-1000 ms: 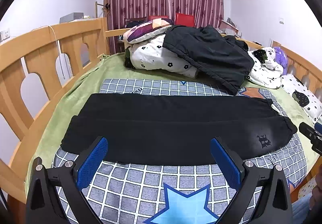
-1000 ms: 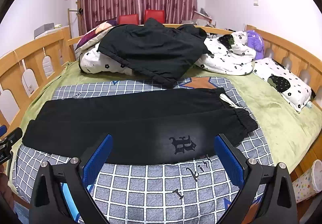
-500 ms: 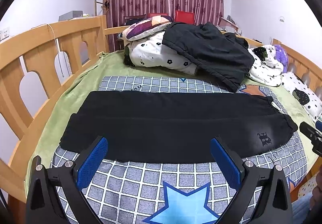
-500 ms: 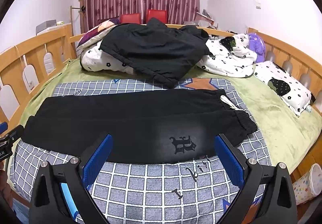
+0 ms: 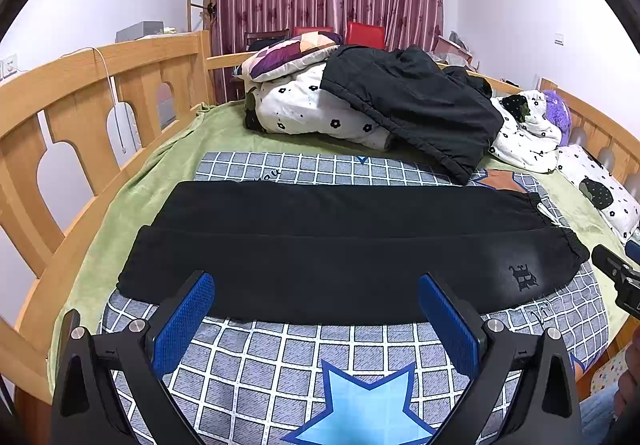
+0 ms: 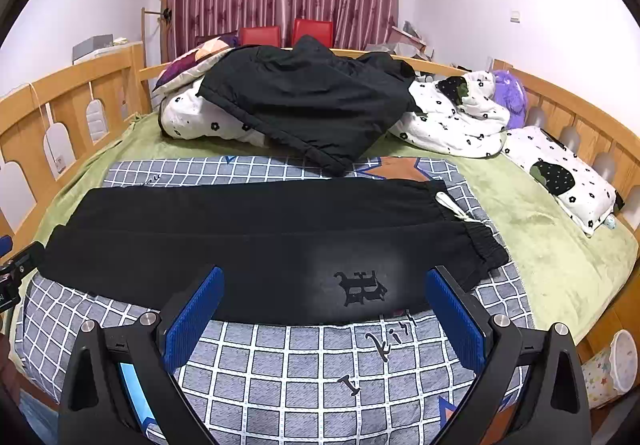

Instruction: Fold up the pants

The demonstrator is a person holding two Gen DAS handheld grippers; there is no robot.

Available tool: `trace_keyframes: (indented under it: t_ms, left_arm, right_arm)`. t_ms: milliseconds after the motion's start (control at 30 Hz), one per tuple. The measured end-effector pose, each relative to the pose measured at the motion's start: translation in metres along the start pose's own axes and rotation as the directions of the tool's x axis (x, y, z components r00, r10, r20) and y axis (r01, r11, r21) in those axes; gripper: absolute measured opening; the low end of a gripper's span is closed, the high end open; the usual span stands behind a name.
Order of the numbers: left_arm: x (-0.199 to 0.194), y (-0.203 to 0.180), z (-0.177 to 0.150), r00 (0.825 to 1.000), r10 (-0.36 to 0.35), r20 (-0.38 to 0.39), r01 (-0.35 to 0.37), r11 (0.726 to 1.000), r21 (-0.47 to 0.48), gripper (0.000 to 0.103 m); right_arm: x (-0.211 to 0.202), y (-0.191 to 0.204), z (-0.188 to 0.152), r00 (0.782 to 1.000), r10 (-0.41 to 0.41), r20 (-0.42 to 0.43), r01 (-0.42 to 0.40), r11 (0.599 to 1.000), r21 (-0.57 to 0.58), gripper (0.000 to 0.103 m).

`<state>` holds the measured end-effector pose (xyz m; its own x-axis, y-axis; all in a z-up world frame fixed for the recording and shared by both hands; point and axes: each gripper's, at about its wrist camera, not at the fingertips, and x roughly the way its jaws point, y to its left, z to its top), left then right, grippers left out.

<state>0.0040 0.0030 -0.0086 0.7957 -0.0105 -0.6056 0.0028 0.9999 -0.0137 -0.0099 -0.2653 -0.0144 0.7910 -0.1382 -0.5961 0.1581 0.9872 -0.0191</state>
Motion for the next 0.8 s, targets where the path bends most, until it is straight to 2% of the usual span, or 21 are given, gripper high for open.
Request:
trace_keyframes:
  t_ms: [800]
  left_arm:
    - [-0.0018, -0.001, -0.001, 1.0, -0.008, 0.002, 0.008, 1.0, 0.004, 0.103]
  right_arm:
    - [-0.0019, -0.0008, 0.001, 1.0, -0.016, 0.0, 0.016, 1.0, -0.006, 0.099]
